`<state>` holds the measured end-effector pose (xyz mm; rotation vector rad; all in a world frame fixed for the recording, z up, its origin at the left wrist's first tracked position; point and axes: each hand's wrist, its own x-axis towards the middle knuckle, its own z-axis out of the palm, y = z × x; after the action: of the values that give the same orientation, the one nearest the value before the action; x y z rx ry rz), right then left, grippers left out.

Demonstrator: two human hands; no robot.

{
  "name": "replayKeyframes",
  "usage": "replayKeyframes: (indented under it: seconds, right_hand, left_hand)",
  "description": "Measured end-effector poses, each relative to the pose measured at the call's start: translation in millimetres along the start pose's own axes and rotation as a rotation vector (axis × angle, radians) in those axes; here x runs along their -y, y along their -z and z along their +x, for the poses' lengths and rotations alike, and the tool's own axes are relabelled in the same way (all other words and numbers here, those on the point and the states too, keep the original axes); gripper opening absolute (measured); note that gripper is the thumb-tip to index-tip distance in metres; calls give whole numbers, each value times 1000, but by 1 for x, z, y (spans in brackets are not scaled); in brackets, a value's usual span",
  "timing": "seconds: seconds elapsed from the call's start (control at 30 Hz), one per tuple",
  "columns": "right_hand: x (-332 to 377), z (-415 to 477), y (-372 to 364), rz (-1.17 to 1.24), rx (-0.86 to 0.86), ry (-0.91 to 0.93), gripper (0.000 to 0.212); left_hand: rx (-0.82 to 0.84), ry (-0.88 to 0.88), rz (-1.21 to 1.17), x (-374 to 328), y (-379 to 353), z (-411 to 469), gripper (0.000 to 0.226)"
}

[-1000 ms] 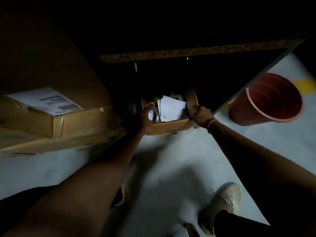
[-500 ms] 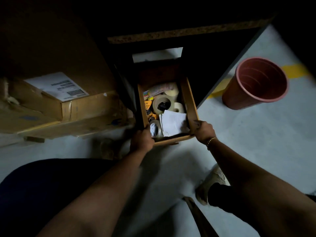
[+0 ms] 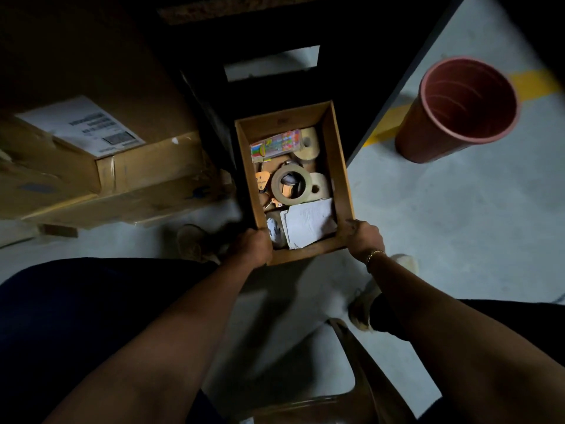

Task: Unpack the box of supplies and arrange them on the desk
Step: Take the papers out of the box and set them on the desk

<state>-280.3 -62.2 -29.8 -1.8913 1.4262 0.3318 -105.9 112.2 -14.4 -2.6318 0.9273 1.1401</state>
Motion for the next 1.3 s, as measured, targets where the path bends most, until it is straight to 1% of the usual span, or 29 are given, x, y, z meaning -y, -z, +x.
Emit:
replayKeyframes:
  seconds: [0.1,0.2,0.27,0.3,0.33,0.4,0.5,0.57,0.63,0.73,0.83,0.97,1.03,1.17,1.23,1.3]
  right_hand:
    - [-4,1,1,25,-4,17,30]
    - [-4,4,5,71,5,31,26]
    - [-4,5,4,88,10,46,23]
    - [-5,6,3,95,6,51,22]
    - [-7,7,1,99,3,59,22]
    - [-11,9,-3,99,0,73,22]
    - [-16,13,-7,91,7,89,21]
    - [-17,16,-8,85,1,91,21]
    - [-17,19,-9,83,-10,90,22]
    - [-18,19,-10,86,-24,86,23]
    - [-20,19,-13,96,-54,76,23]
    - [-22,20,-17,106,-86,67,24]
    - [-22,21,-17,105,-84,60,26]
    - [-21,20,-14,119,-69,46,28]
    - [-21,19,-13,121,-51,38,27]
    - [-19,17,-11,104,-19,51,28]
  left_hand:
    - [-10,-16,66,-5,1,1,36]
    - [-158,-36,130,-15,7,3,25]
    - [-254,-110,100,-23,8,8,26]
    - [-272,-158,58,-27,7,14,26]
    - [-262,-206,5,-30,6,21,26]
    - [-180,-258,-77,-37,4,37,33]
    - [-17,-201,-218,-46,4,57,40]
    - [31,-191,-252,-51,6,69,38]
    - [49,-215,-214,-56,9,75,31]
    - [30,-284,-83,-65,11,83,21]
    - [-11,-346,28,-77,16,93,22]
    - [111,-382,147,-95,24,110,29]
    - [144,-387,195,-101,26,114,33]
    - [215,-432,198,-104,21,108,34]
    - [254,-420,146,-103,18,102,43]
    - [232,-377,82,-100,19,96,49]
